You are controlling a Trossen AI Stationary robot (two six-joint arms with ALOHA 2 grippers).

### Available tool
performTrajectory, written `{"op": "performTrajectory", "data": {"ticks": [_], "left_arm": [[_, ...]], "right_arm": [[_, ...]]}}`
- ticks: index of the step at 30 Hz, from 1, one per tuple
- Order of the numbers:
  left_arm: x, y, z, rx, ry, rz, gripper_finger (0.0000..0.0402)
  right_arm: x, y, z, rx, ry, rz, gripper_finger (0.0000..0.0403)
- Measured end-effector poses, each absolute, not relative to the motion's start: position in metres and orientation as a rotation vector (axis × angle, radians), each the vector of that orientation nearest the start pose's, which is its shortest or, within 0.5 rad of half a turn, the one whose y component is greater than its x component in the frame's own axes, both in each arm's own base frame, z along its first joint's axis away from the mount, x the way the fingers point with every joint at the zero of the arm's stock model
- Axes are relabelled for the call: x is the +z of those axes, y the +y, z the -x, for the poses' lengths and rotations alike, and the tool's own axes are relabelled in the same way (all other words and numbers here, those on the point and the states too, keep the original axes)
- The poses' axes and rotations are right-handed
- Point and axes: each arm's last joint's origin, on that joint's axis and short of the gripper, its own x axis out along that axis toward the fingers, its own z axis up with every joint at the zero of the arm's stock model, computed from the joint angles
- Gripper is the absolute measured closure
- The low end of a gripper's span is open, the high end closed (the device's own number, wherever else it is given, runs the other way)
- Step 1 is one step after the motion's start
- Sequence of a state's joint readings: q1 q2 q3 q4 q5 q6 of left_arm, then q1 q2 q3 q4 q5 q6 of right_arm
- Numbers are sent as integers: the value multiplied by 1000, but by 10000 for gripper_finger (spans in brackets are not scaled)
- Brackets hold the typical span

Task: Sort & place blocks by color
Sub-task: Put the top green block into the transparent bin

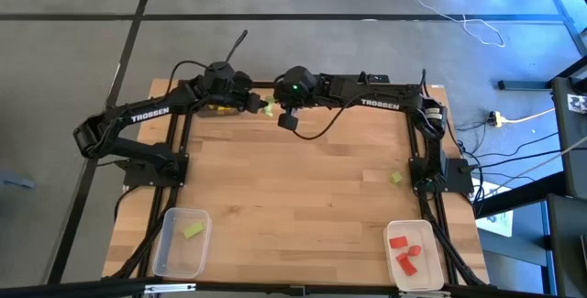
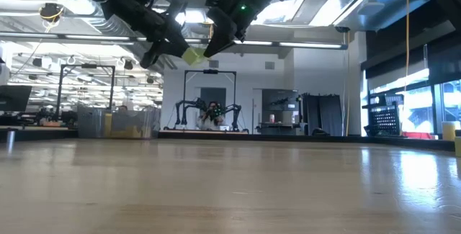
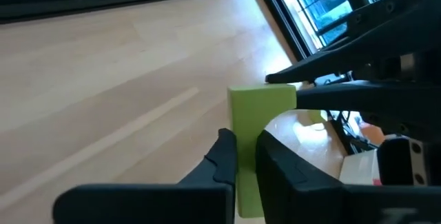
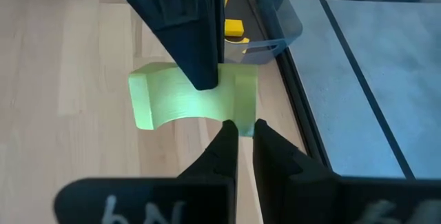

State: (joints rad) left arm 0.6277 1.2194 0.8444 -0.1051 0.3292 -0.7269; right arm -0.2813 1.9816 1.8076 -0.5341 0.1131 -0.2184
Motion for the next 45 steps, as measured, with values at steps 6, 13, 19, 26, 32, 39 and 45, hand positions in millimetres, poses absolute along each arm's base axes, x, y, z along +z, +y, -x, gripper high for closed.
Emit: {"op": "performTrajectory", "data": {"ticks": [6, 13, 19, 26, 32, 39, 45], "left_arm": [[272, 147, -218, 465, 317, 930, 381], [270, 146, -217, 473, 343, 927, 381], [267, 145, -216, 477, 377, 919, 381], [262, 139, -207, 488, 489, 911, 381], [267, 125, -199, 428, 547, 913, 381], [264, 87, -180, 271, 815, 952, 381], [263, 39, -158, 69, 1101, 896, 381]], "right_arm": [[300, -128, -432, -282, 743, 140, 379], [300, -128, -432, -271, 737, 124, 380], [299, -128, -432, -287, 734, 81, 378], [314, -128, -430, -288, 734, 80, 350], [344, -127, -426, -289, 720, 84, 299], [376, -123, -414, -273, 759, 132, 275], [404, -120, -403, -275, 741, 137, 274]]}}
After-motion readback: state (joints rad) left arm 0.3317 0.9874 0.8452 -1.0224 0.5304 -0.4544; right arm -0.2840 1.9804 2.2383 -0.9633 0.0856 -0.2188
